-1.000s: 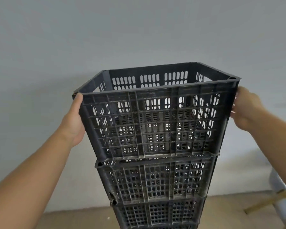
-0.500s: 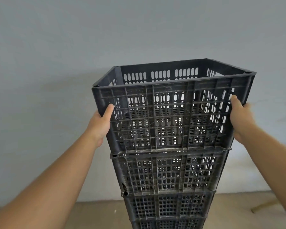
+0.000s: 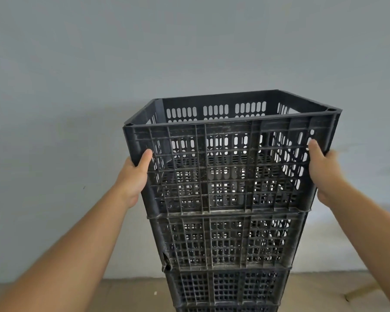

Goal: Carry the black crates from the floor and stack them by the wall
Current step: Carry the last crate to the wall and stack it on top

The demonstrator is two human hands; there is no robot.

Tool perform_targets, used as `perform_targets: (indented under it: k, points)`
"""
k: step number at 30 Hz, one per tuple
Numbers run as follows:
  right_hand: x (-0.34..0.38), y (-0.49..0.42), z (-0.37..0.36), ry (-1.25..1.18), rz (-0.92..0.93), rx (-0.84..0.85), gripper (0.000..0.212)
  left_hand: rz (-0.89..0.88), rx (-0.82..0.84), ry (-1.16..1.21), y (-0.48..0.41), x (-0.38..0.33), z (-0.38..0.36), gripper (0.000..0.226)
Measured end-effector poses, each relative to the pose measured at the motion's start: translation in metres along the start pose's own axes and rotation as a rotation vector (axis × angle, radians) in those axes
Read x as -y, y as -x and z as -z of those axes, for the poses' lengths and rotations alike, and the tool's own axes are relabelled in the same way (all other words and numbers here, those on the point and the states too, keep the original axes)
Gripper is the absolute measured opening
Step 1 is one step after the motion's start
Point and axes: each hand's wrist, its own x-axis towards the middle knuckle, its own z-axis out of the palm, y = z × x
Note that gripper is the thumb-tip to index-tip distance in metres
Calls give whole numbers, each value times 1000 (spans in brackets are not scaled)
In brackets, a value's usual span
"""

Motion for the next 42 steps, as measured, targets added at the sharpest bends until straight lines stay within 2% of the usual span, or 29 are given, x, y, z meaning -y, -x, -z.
perform_targets:
  k: [4,8,16,27,30,32,34,36,37,39,42]
  points:
    - [-9,3,-1,20,26,-35,61,-18,16,20,-3,6,3,47]
    - [-8,4,-4,34,17,-37,52,-9,7,36,-5,8,2,47]
    - [-10,0,1,76,10,-15,52,-4,62,79,-8,7,6,51]
    - [10,8,12,166,-70,53,63,22,24,45,-2,6,5,47]
    - [25,13,18,222,-66,48,56,12,16,-11,6,-4,11,58]
    - [41,20,22,197,27,-67,56,-91,-145,-48,12,-19,17,73]
    - [61,32,24,224,252,-239,52,-337,-366,-116,18,-42,22,72]
    - [85,45,17,266,468,-234,47,-618,-438,-281,24,-70,18,64]
    - [97,50,11,302,535,-162,46,-720,-409,-392,25,-84,12,60]
    - [121,56,-6,453,595,13,46,-799,-254,-572,32,-114,-7,61]
    - [152,62,-35,767,641,281,48,-725,95,-806,34,-151,-40,66]
